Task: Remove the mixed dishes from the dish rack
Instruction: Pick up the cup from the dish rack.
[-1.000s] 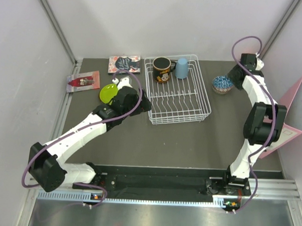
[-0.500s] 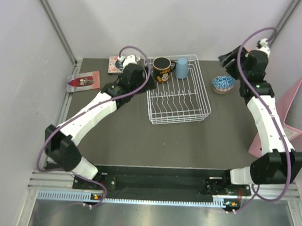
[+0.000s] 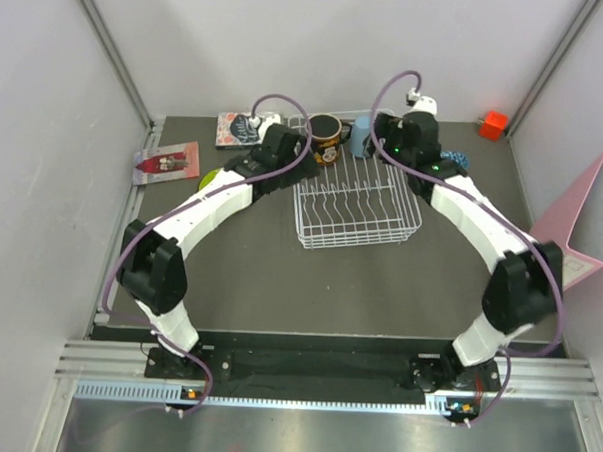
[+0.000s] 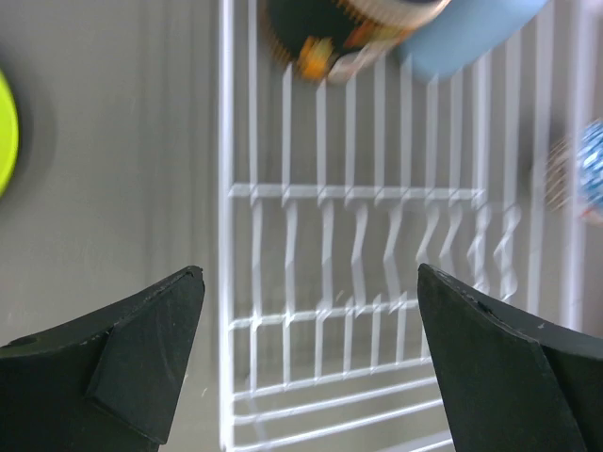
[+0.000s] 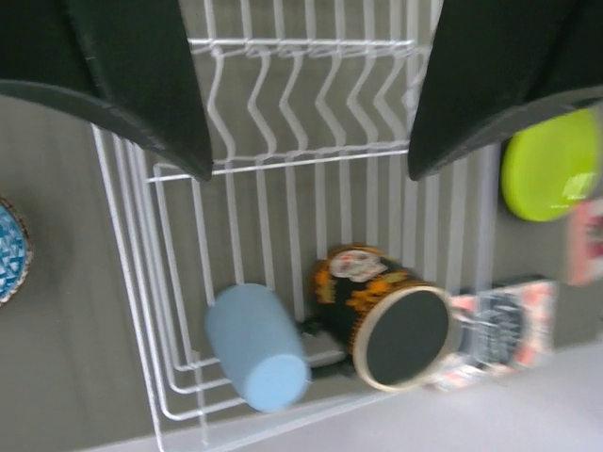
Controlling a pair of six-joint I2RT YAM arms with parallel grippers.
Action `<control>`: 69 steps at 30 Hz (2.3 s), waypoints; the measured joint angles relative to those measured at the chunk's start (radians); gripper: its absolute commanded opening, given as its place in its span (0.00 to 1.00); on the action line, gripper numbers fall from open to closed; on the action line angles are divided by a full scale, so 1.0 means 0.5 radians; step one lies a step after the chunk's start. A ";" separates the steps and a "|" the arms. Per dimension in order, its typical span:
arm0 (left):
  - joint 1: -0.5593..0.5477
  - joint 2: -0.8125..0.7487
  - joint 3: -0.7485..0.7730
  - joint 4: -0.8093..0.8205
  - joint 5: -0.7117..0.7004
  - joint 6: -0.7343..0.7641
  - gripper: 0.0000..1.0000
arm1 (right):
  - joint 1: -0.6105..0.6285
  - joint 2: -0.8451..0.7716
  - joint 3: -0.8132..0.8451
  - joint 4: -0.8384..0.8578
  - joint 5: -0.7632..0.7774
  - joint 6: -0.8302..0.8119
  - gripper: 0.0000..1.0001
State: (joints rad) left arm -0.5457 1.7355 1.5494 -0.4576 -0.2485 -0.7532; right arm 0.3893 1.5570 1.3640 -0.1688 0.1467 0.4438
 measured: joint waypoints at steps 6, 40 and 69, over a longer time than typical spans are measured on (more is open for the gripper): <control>-0.019 -0.240 -0.552 0.026 0.108 -0.088 0.99 | 0.008 0.570 0.427 -0.008 0.161 -0.203 1.00; -0.108 -1.231 -1.611 0.296 0.436 -0.196 0.99 | -0.040 1.691 1.559 -0.039 0.265 -0.303 0.91; -0.114 -1.117 -1.623 0.354 0.468 -0.217 0.99 | -0.130 1.366 0.968 0.213 0.136 -0.201 0.00</control>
State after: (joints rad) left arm -0.6029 1.1770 0.7380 -0.2806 -0.0147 -0.8616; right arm 0.3244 2.2398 1.8481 -0.0624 0.2146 0.3431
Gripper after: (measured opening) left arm 0.991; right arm 0.659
